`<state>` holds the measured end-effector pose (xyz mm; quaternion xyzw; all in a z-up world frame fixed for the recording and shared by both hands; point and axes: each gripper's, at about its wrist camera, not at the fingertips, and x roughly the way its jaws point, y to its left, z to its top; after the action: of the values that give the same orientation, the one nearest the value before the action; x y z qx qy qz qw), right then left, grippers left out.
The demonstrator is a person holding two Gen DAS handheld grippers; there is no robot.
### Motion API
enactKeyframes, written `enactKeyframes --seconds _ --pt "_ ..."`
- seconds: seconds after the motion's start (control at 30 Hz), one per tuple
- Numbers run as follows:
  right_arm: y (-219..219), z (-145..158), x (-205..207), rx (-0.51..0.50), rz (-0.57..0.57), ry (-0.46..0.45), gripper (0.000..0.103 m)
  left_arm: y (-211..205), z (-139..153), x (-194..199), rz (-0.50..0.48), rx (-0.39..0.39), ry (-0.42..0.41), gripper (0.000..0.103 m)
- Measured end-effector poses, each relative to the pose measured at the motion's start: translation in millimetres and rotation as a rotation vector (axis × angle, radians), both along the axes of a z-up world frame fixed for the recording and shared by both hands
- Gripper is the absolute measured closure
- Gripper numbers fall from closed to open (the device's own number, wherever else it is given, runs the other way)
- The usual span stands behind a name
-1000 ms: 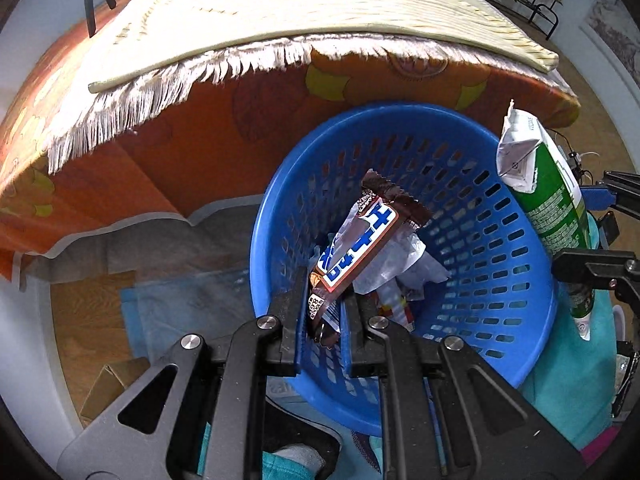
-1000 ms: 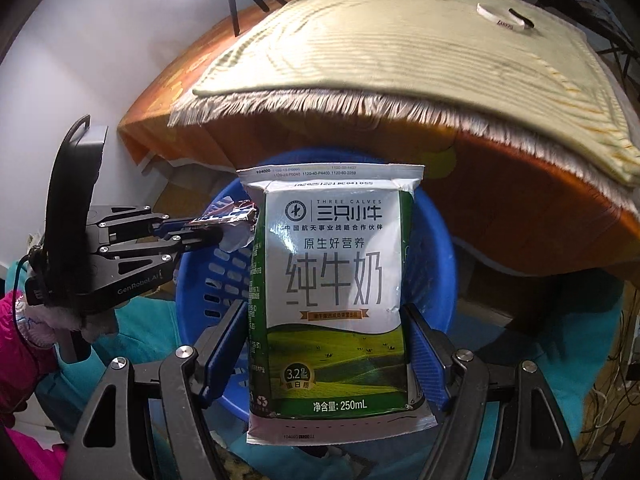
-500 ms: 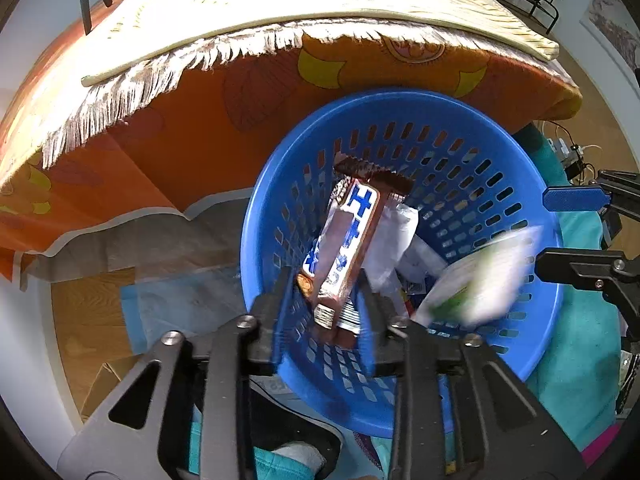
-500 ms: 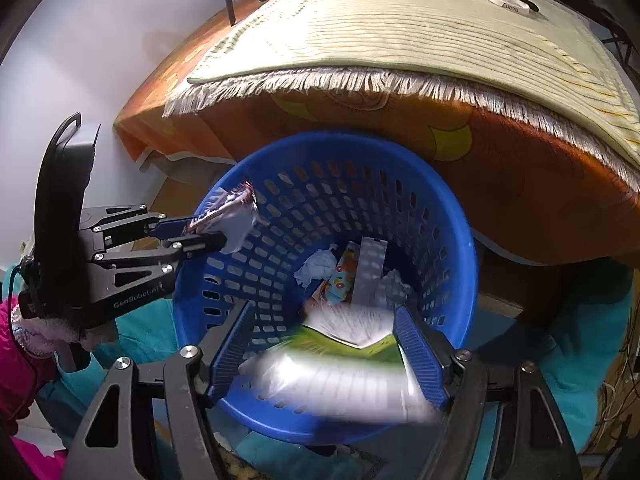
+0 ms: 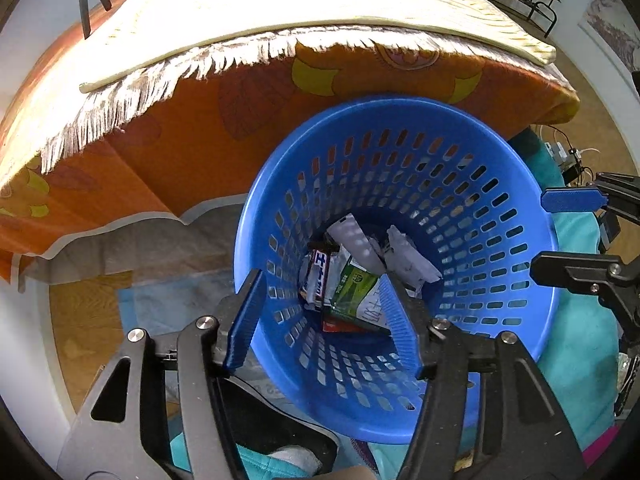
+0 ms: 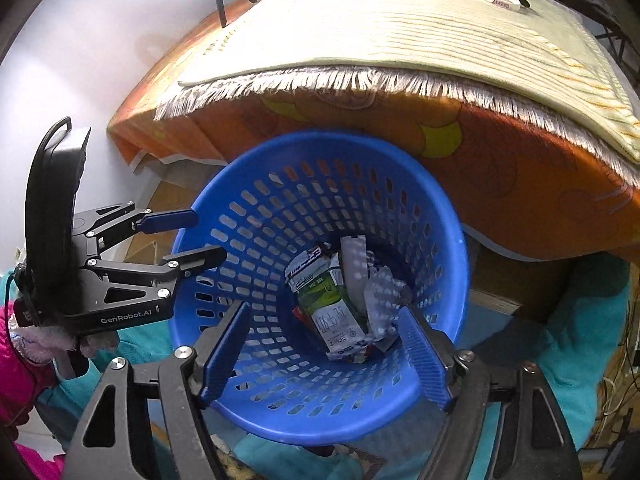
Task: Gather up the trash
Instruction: 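Move both tools back over the bed toward the wristband and hair tie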
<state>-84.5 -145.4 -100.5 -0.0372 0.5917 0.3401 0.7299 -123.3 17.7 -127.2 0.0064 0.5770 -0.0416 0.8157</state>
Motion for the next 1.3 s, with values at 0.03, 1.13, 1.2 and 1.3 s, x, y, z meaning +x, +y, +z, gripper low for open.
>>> enactKeyframes --seconds 0.03,1.13,1.2,1.3 --pt "0.2 0.7 0.2 -0.001 0.000 -0.004 0.021 0.9 0.7 0.5 0.003 -0.001 -0.001 0.042" --pt "-30.8 36.9 33.1 -0.039 -0.151 -0.198 0.009 -15.6 33.8 18.6 -0.009 -0.026 -0.077 0.036" --pt "-33.1 42.3 38.1 -0.051 -0.160 -0.229 0.008 -17.6 37.0 23.6 -0.015 -0.029 -0.080 0.036" --pt "-38.0 49.0 48.1 -0.063 -0.174 -0.262 0.004 -19.9 45.0 34.9 -0.019 -0.048 -0.085 0.036"
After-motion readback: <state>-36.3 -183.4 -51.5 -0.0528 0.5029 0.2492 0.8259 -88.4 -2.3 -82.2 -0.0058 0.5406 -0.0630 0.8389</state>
